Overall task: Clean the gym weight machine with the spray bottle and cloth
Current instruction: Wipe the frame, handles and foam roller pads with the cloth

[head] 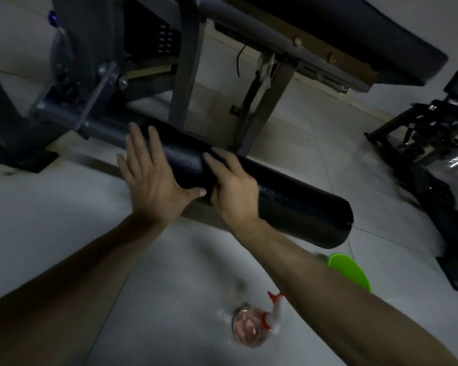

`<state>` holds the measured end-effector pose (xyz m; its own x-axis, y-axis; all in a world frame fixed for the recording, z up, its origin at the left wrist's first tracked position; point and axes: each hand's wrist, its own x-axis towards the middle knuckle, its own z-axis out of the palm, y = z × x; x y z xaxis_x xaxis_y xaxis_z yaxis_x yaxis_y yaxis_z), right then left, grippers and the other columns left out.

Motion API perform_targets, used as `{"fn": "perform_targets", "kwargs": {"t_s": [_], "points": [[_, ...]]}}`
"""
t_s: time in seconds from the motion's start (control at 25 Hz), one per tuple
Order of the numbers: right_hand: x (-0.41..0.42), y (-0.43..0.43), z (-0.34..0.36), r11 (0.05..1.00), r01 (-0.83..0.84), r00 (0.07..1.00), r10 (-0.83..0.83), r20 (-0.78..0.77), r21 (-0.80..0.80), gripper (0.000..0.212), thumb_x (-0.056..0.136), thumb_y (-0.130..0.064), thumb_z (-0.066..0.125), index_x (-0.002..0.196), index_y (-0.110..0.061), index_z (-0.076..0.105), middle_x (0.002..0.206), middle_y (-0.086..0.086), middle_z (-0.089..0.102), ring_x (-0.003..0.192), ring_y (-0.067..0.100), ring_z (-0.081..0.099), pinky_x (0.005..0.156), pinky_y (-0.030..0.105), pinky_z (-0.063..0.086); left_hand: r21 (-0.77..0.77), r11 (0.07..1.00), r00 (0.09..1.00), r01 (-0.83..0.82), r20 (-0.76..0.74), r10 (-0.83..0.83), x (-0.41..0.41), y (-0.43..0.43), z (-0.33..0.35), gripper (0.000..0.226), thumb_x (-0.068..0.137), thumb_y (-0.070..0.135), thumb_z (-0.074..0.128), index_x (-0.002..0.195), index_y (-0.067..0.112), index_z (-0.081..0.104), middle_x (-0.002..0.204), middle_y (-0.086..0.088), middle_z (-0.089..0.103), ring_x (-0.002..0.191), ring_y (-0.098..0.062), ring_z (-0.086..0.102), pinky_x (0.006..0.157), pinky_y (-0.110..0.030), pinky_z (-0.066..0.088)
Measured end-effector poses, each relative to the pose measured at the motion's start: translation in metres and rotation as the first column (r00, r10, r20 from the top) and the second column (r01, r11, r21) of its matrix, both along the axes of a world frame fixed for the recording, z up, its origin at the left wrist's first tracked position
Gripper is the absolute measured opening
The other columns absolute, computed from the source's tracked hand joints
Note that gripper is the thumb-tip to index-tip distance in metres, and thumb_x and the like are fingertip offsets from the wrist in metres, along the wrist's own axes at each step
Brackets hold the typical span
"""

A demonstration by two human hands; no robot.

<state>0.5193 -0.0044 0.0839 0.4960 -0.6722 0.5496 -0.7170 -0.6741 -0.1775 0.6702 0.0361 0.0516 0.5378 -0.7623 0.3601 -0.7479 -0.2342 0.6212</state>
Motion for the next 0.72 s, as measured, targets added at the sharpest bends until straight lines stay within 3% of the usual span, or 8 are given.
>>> {"fn": "perform_targets", "kwargs": {"t_s": [0.12,0.2,0.32,0.44,0.52,0.6,0.72], "points": [[0.051,-0.003,0.01,0.986,-0.167,0.98,0.167,-0.107,0.008,0.052,0.082,-0.018,0.057,0.134,-0.015,0.068,0.146,0.006,0.058,0.123,0.028,0.064,0.089,0.041,0.06,-0.071,0.997,0.946,-0.023,-0.323,-0.001,0.024,0.006,-0.013,0.153,0.047,0.057,0.095,0.161,0.016,0.001,0.167,-0.015,0.011,0.153,-0.036,0.014,0.122,-0.058,0.024],[0.029,-0.009,0.011,0.977,-0.215,0.955,0.206,-0.213,-0.02,0.056,0.082,-0.003,0.067,0.136,-0.016,0.066,0.15,0.005,0.055,0.129,0.027,0.06,0.091,0.042,0.06,-0.12,0.993,0.9,0.0,-0.432,-0.052,0.035,0.007,-0.017,0.139,0.045,0.051,0.097,0.157,0.025,0.018,0.157,-0.007,0.033,0.145,-0.029,0.033,0.115,-0.052,0.041],[-0.05,-0.01,0.008,0.979,-0.174,0.96,0.145,-0.241,-0.104,0.061,0.083,0.008,0.062,0.138,-0.018,0.065,0.153,0.003,0.052,0.135,0.023,0.057,0.096,0.039,0.057,-0.125,0.992,0.896,0.025,-0.436,-0.077,0.041,0.008,-0.019,0.115,0.048,0.05,0.096,0.145,0.027,0.04,0.144,0.001,0.044,0.135,-0.02,0.044,0.107,-0.048,0.049],[-0.08,-0.001,0.004,0.997,-0.017,0.996,0.01,-0.089,-0.074,0.064,0.08,0.012,0.056,0.137,-0.016,0.067,0.151,0.002,0.054,0.132,0.019,0.059,0.102,0.039,0.054,-0.135,0.988,0.892,0.068,-0.435,-0.121,0.05,0.013,-0.016,0.099,0.055,0.047,0.095,0.14,0.029,0.047,0.14,0.001,0.048,0.128,-0.021,0.051,0.104,-0.046,0.051],[-0.047,0.003,0.002,0.998,0.028,0.999,-0.027,0.017,-0.048,0.065,0.076,0.015,0.059,0.134,-0.012,0.068,0.147,0.004,0.058,0.129,0.02,0.061,0.108,0.037,0.051,-0.129,0.987,0.9,0.097,-0.413,-0.143,0.055,0.019,-0.012,0.087,0.066,0.036,0.093,0.141,0.027,0.049,0.139,-0.001,0.048,0.126,-0.022,0.052,0.105,-0.042,0.049],[0.01,0.002,0.004,0.998,-0.049,0.999,0.049,-0.009,-0.033,0.06,0.079,0.009,0.058,0.134,-0.01,0.067,0.146,0.006,0.058,0.127,0.024,0.061,0.105,0.04,0.053,-0.125,0.986,0.91,0.109,-0.388,-0.149,0.06,0.02,-0.012,0.079,0.072,0.03,0.09,0.141,0.025,0.051,0.137,-0.002,0.052,0.124,-0.022,0.055,0.103,-0.041,0.05],[0.097,-0.007,0.012,0.978,-0.209,0.976,0.21,-0.063,0.023,0.051,0.085,-0.004,0.058,0.134,-0.012,0.067,0.145,0.007,0.059,0.126,0.027,0.062,0.095,0.045,0.057,-0.152,0.977,0.9,0.151,-0.387,-0.2,0.066,0.018,-0.012,0.067,0.071,0.044,0.082,0.131,0.026,0.056,0.127,0.001,0.06,0.115,-0.018,0.061,0.095,-0.042,0.057]]}}
